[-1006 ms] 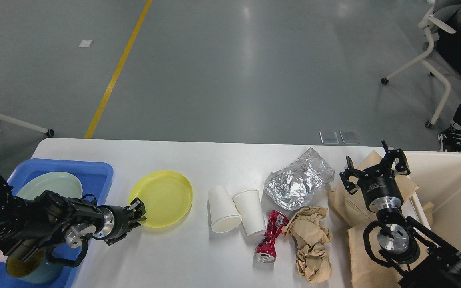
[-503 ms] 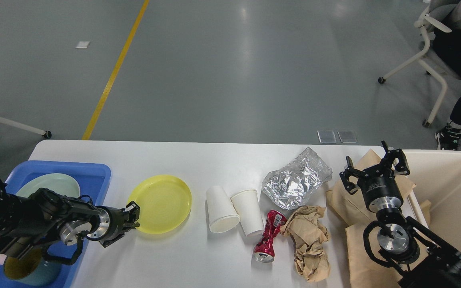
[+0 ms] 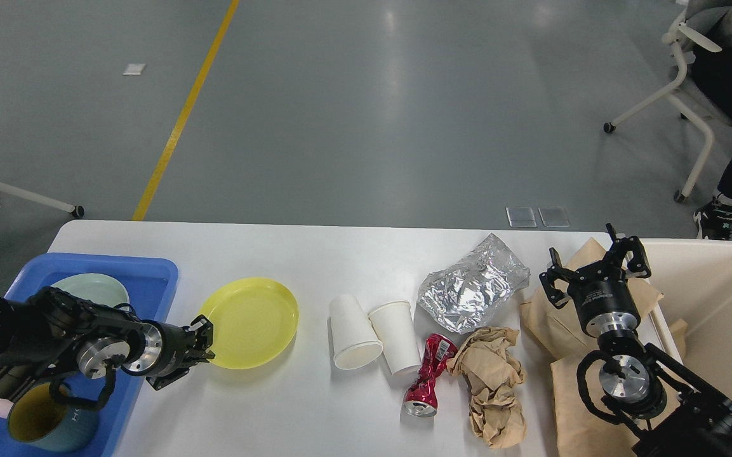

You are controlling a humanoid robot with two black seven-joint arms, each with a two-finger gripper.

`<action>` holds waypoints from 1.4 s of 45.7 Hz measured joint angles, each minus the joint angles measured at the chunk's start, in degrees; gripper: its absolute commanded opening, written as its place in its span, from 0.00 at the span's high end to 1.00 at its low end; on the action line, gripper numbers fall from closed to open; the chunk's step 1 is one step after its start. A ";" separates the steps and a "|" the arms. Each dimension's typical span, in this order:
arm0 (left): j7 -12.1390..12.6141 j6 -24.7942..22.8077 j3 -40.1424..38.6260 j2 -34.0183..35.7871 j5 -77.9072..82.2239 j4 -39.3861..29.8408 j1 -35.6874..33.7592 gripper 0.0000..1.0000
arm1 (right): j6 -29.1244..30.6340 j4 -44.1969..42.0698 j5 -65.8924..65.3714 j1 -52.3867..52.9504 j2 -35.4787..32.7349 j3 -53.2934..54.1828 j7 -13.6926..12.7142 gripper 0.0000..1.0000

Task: Tidy desktop
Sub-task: 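Grasp the edge of the yellow plate with the left gripper, then lift the yellow plate and set it onto the green plate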

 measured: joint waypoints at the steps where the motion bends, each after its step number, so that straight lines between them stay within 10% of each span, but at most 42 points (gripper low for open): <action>1: 0.01 -0.11 0.03 0.08 0.00 -0.19 -0.14 1.00 | 0.00 0.00 0.00 0.00 0.00 0.00 0.00 0.00; 14: 0.26 -0.28 4.42 2.33 -0.02 -7.81 -7.99 1.00 | 0.00 0.00 0.00 -0.01 0.03 -0.01 0.00 0.00; 43: -0.03 -2.73 26.28 9.10 0.07 -39.98 -57.50 1.00 | 0.00 -0.09 0.00 -0.01 0.00 -0.01 0.00 0.00; 64: 0.93 -8.97 29.27 21.14 2.96 -25.89 -47.59 1.00 | 0.00 0.01 0.00 -0.01 -0.05 -0.01 0.00 0.00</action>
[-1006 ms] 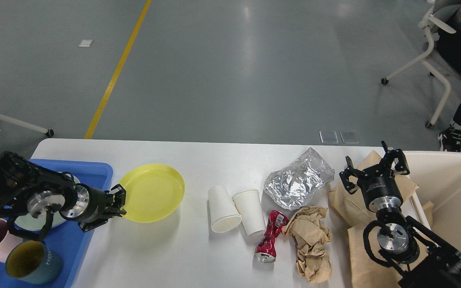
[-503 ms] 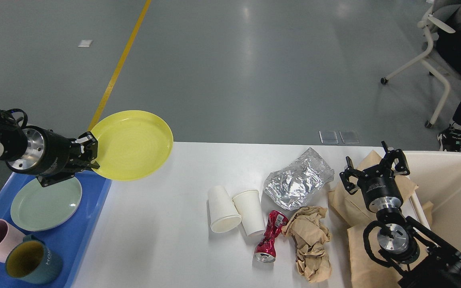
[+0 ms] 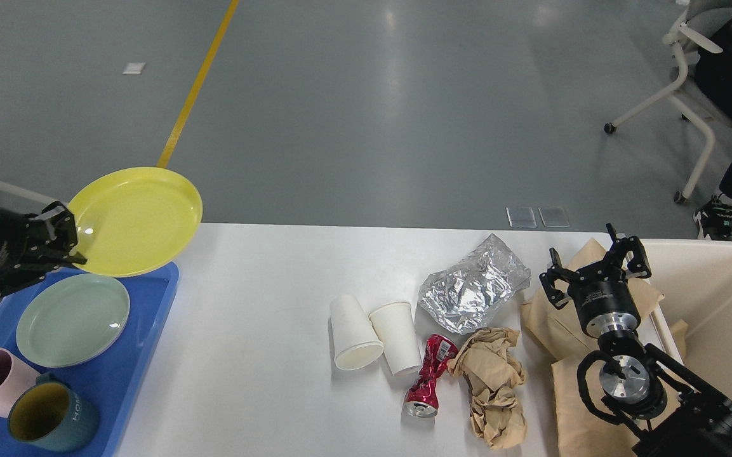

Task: Tidy desktop
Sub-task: 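Lift the yellow plate and set it onto the green plate, then release the yellow plate and raise the left gripper above the tray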

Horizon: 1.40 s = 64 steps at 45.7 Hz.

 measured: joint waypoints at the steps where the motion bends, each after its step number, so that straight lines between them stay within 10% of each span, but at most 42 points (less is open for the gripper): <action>1: 0.01 -0.11 -0.11 0.85 0.71 1.32 1.15 1.00 | 0.00 0.00 0.00 0.00 0.00 0.00 0.00 0.00; 10: 0.57 -0.19 -5.97 6.96 4.41 15.61 16.15 1.00 | 0.00 0.01 0.00 0.00 0.00 0.00 0.00 0.00; 26: 6.25 0.86 -39.37 6.58 13.16 37.85 52.23 1.00 | 0.00 0.00 -0.01 0.00 0.08 0.01 0.00 0.00; 48: 6.91 2.44 -43.18 4.79 14.87 40.18 55.98 0.96 | 0.00 -0.01 0.00 0.00 0.10 0.01 0.00 0.00; 64: 6.55 2.27 -43.00 7.17 14.88 40.23 55.00 0.16 | 0.00 -0.01 0.00 0.00 0.09 0.01 0.00 0.00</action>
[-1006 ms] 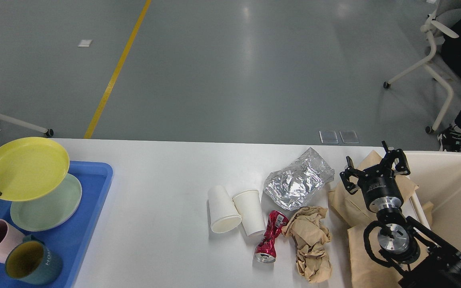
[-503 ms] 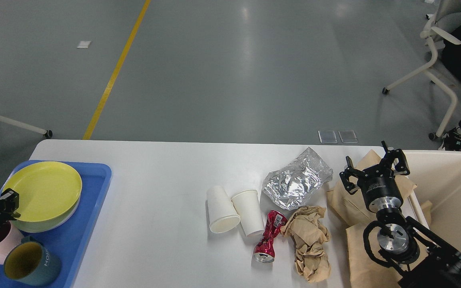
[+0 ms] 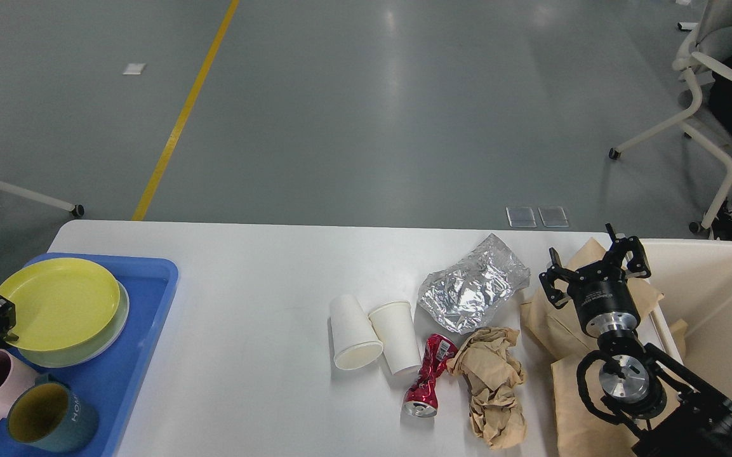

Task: Tidy desktop
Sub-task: 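Release the yellow plate and raise the left gripper above the tray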

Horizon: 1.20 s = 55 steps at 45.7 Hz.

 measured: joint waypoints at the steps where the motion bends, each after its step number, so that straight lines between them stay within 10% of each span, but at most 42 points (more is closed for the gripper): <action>1: 0.03 0.00 0.02 0.20 0.00 0.00 -0.16 0.15 | 0.00 0.00 0.00 0.00 0.00 0.00 0.00 0.00; 17: 0.31 -3.43 3.82 2.95 0.12 -1.04 -6.38 0.07 | 0.00 0.00 0.00 0.00 0.00 0.00 0.00 0.00; 27: -0.41 -14.33 -0.15 3.68 0.16 -1.89 -10.07 0.04 | 0.00 0.00 0.00 0.00 0.00 0.00 0.00 0.00; 36: -0.50 -21.58 -16.00 7.18 0.09 -2.77 -5.61 0.04 | 0.00 0.00 0.00 0.00 0.00 0.00 0.00 0.00; 55: -0.87 -21.92 -66.25 1.02 -0.04 -2.00 21.01 0.04 | 0.00 -0.01 0.00 0.00 0.00 0.00 0.00 0.00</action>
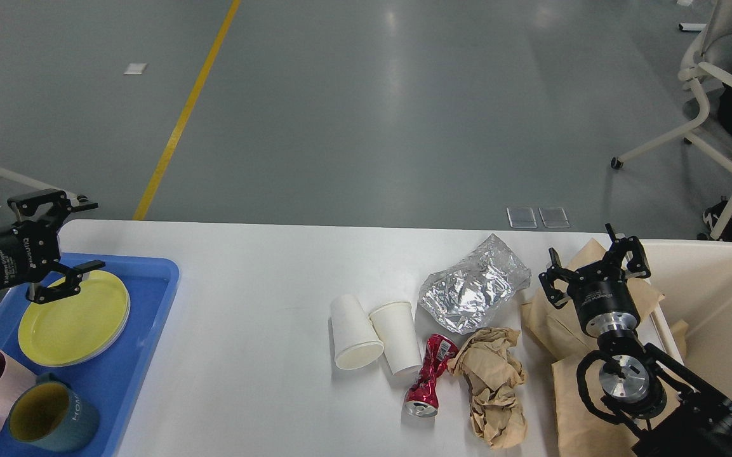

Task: Tidy desktop
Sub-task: 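Release the yellow plate and raise the left gripper above the tray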

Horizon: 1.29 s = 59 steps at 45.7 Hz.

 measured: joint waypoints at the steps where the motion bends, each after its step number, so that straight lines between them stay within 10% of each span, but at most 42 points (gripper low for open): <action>1: -0.01 0.24 -2.74 -0.68 0.00 0.02 1.19 0.04 | 0.00 0.00 0.00 0.00 0.00 0.00 0.00 0.00; 9: -1.29 8.00 -22.12 -10.43 0.08 0.12 7.87 0.04 | 0.00 0.00 0.00 0.00 0.00 0.00 0.00 0.00; 27: -16.67 20.13 -42.42 -26.50 9.30 -11.13 20.52 0.04 | 0.00 0.00 0.01 0.00 0.00 -0.01 0.00 0.00; 42: -10.97 22.49 -61.15 -38.93 20.76 -19.34 30.99 0.04 | 0.00 0.01 0.00 0.00 0.00 -0.01 0.00 0.00; 59: -10.72 21.06 -63.85 -41.53 20.74 -18.82 31.35 0.04 | 0.00 0.02 0.00 0.00 -0.07 -0.01 0.00 0.00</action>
